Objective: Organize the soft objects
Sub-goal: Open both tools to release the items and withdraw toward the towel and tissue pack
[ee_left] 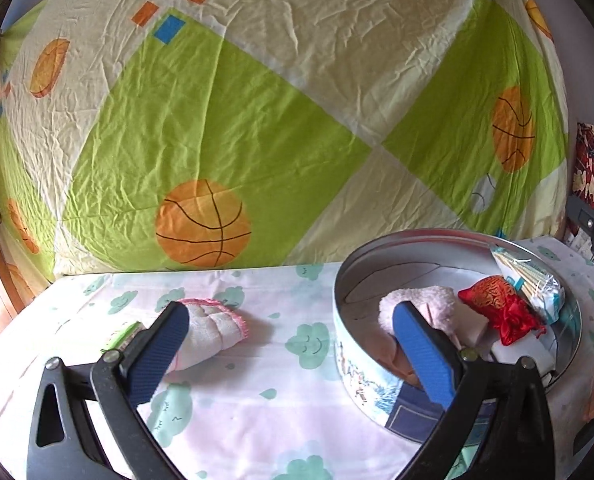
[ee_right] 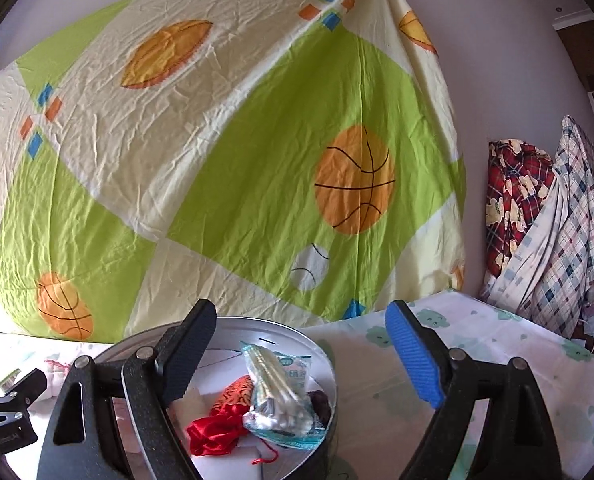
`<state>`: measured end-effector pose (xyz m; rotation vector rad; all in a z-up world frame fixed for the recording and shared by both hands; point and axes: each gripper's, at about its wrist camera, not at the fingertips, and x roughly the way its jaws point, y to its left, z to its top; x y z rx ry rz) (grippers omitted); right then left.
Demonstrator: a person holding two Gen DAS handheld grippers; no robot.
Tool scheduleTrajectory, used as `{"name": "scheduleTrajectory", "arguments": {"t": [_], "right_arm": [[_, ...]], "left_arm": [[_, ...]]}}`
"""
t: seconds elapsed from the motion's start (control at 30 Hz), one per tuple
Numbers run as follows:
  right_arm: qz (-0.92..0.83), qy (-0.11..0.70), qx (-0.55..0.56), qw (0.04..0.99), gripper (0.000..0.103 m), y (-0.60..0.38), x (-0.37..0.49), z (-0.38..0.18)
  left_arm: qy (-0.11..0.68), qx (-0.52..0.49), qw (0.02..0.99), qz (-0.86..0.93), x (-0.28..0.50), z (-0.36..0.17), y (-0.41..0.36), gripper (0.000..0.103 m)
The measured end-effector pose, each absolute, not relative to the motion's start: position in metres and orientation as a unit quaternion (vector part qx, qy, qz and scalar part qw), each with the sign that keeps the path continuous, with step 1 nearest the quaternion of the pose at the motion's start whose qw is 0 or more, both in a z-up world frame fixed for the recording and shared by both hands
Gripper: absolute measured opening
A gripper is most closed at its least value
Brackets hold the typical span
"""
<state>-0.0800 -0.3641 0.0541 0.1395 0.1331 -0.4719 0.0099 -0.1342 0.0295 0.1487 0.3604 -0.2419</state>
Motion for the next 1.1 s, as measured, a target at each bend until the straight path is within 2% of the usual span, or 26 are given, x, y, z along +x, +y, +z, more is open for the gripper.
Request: {"name": "scheduleTrajectory", "arguments": {"t": [0.13, 0.33, 0.67, 1.1], "right_arm": [[-0.224, 0.065, 0.068, 0.970, 0.088, -0.354, -0.081, 0.052], [-0.233, 0.069, 0.040, 0.969, 0.088, -0.340, -0.079, 0.048], [-0.286, 0.024, 0.030, 0.957, 0.088, -0.325, -0.102, 0.053], [-0.256, 0.058, 0.002, 0.965, 0.088, -0.271, -0.099, 0.051]], "left_arm": [[0.160, 0.096, 0.976, -0.111, 0.009, 0.028, -0.123, 0.103], [0.167, 0.065, 0.977, -0.112, 0.012, 0.024, -0.102, 0.103], [0.179, 0.038, 0.976, -0.116, 0.016, 0.023, -0.091, 0.103], [0.182, 0.054, 0.975, -0.114, 0.017, 0.021, -0.086, 0.103]]}}
